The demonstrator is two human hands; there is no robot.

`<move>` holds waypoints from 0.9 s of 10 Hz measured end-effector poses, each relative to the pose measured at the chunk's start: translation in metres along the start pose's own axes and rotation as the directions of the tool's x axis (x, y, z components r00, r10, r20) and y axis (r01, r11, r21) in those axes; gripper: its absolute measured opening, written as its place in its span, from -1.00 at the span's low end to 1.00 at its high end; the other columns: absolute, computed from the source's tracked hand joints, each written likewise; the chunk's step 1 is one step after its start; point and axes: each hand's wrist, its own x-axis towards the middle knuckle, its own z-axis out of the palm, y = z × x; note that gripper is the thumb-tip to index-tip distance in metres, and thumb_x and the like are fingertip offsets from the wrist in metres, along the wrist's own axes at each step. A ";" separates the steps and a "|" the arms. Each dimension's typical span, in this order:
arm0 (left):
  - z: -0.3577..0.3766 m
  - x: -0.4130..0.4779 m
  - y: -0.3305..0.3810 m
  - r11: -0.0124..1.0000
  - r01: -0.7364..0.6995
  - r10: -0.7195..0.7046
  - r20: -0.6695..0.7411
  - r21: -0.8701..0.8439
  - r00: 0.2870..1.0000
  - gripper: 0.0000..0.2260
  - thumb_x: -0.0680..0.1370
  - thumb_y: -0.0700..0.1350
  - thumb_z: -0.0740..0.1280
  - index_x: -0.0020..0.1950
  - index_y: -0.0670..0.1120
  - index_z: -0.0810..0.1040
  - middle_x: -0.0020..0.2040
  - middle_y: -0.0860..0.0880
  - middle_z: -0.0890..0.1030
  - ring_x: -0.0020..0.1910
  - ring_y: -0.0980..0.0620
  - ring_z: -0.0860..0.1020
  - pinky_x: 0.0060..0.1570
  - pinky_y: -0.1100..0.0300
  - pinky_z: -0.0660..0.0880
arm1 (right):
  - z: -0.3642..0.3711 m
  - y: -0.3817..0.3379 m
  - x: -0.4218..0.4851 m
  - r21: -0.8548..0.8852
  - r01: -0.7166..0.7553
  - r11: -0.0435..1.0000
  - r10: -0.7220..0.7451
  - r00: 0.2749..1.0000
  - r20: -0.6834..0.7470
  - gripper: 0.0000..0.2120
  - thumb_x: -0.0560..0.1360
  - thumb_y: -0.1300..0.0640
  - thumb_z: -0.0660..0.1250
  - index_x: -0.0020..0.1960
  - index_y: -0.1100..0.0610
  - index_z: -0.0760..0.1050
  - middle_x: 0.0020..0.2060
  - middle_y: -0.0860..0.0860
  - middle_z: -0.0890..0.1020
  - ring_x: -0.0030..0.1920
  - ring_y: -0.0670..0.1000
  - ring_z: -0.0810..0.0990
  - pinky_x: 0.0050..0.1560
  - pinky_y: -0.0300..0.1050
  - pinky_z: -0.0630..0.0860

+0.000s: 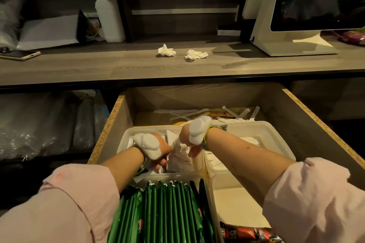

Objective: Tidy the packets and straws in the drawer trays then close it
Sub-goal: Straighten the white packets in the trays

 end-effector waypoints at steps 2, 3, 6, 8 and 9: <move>0.012 0.016 -0.004 0.925 -0.256 0.295 -0.102 0.282 0.950 -0.65 0.45 -0.08 0.41 0.18 0.03 0.37 -0.07 -0.03 0.56 -0.15 -0.01 0.53 -0.28 0.21 0.44 | -0.004 0.014 0.015 0.144 0.086 0.986 -0.094 0.994 0.049 -0.42 0.56 0.40 0.14 0.50 0.01 0.18 0.29 0.23 0.43 0.20 0.27 0.51 -0.07 0.03 0.53; 0.004 0.014 -0.004 0.895 -0.243 0.268 -0.017 0.374 0.963 -0.76 0.46 -0.04 0.40 0.07 -0.10 0.50 -0.11 -0.07 0.60 -0.20 -0.03 0.55 -0.22 0.18 0.46 | -0.005 0.015 0.010 0.101 0.113 0.988 -0.120 0.990 0.068 -0.46 0.59 0.38 0.07 0.51 0.02 0.18 0.36 0.25 0.39 0.19 0.25 0.53 -0.05 0.02 0.54; 0.012 0.005 -0.003 0.987 -0.015 0.001 0.089 0.159 0.996 -0.67 0.58 -0.15 0.22 -0.39 -0.15 0.38 -0.54 -0.05 0.43 -0.69 0.09 0.38 -0.54 0.32 0.34 | -0.009 0.021 -0.003 0.200 0.140 0.970 -0.132 0.990 -0.051 -0.61 0.62 0.33 0.02 0.42 0.20 0.33 0.30 0.25 0.47 -0.33 0.03 0.46 -0.43 -0.16 0.48; 0.011 -0.002 0.001 0.956 -0.042 0.012 0.104 0.289 0.995 -0.62 0.57 0.00 0.24 -0.43 -0.10 0.38 -0.49 -0.05 0.43 -0.64 0.09 0.34 -0.55 0.34 0.31 | -0.017 0.026 -0.010 0.048 0.079 0.996 -0.076 0.995 -0.063 -0.66 0.59 0.29 0.17 0.35 0.24 0.42 0.10 0.19 0.61 -0.32 0.05 0.54 -0.15 0.01 0.53; 0.014 0.003 0.001 0.945 -0.033 -0.011 0.132 0.326 0.991 -0.60 0.63 0.02 0.15 -0.36 -0.12 0.40 -0.49 -0.01 0.45 -0.68 0.15 0.38 -0.60 0.39 0.30 | -0.023 0.035 -0.013 -0.007 0.150 0.989 -0.148 0.966 -0.214 -0.70 0.55 0.23 0.25 0.27 0.24 0.50 0.08 0.20 0.66 -0.37 0.02 0.57 -0.27 -0.10 0.55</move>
